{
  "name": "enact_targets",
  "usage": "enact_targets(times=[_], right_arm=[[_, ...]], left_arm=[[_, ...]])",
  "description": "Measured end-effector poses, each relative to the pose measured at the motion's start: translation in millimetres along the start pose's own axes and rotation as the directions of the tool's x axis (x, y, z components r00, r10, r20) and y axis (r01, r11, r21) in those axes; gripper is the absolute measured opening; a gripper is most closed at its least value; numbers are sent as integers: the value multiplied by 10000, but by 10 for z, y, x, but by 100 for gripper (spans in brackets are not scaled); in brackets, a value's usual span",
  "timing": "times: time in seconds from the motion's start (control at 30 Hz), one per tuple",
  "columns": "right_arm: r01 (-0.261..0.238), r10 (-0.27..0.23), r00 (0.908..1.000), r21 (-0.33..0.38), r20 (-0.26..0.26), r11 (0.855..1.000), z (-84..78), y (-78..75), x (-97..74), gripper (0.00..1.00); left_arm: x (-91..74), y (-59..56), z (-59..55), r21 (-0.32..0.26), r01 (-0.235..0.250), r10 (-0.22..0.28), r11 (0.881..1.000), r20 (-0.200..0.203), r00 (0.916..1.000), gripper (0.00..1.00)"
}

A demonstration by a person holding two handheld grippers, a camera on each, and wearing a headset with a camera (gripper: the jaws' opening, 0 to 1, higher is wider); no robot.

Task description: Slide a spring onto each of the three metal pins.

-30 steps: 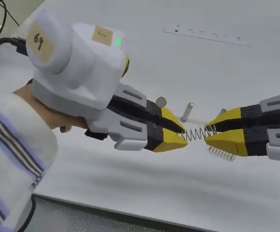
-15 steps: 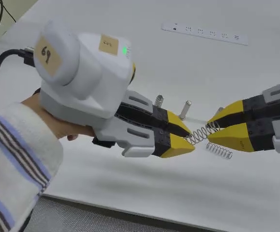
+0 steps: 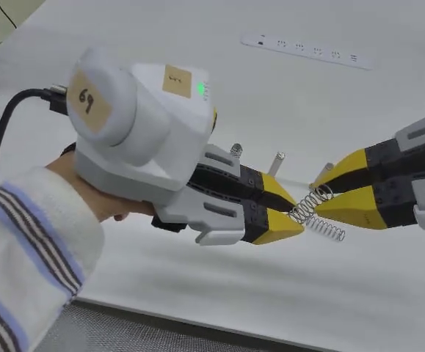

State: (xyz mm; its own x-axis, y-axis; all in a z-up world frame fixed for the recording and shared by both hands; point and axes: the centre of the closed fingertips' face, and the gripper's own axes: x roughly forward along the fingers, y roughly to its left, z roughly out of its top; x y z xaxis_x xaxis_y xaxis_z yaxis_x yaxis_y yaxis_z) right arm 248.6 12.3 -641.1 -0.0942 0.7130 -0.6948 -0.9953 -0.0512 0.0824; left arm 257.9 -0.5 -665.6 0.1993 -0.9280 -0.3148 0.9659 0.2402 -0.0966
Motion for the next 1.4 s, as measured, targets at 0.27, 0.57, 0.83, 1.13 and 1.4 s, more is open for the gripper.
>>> enact_targets(times=[0.27, 0.57, 0.83, 1.13, 1.4], right_arm=[[-96, 49, 9979, -714, -653, 9974, 13, -7, 5, 9], [-420, 185, 9817, -1207, -1896, 9918, -27, 12, 71, 19], [-1110, 696, 9634, -1488, -2589, 9826, -61, 107, 176, 15], [-1343, 775, 9453, -1616, -3169, 9777, -127, 94, 246, 11], [-1506, 689, 9297, -2026, -3619, 9676, -150, 69, 314, 9]], left_arm=[[-30, 4, 0, 74, -107, 105, 9999, 182, 9998, 3], [-8, -40, -22, 291, -82, 78, 9995, 113, 9999, 3], [34, -104, -28, 380, 14, -17, 9993, 78, 10000, 3], [25, -108, -31, 340, -56, 49, 9994, 180, 9998, 3], [-31, -88, -89, 66, -210, 208, 9998, 239, 9995, 3]])
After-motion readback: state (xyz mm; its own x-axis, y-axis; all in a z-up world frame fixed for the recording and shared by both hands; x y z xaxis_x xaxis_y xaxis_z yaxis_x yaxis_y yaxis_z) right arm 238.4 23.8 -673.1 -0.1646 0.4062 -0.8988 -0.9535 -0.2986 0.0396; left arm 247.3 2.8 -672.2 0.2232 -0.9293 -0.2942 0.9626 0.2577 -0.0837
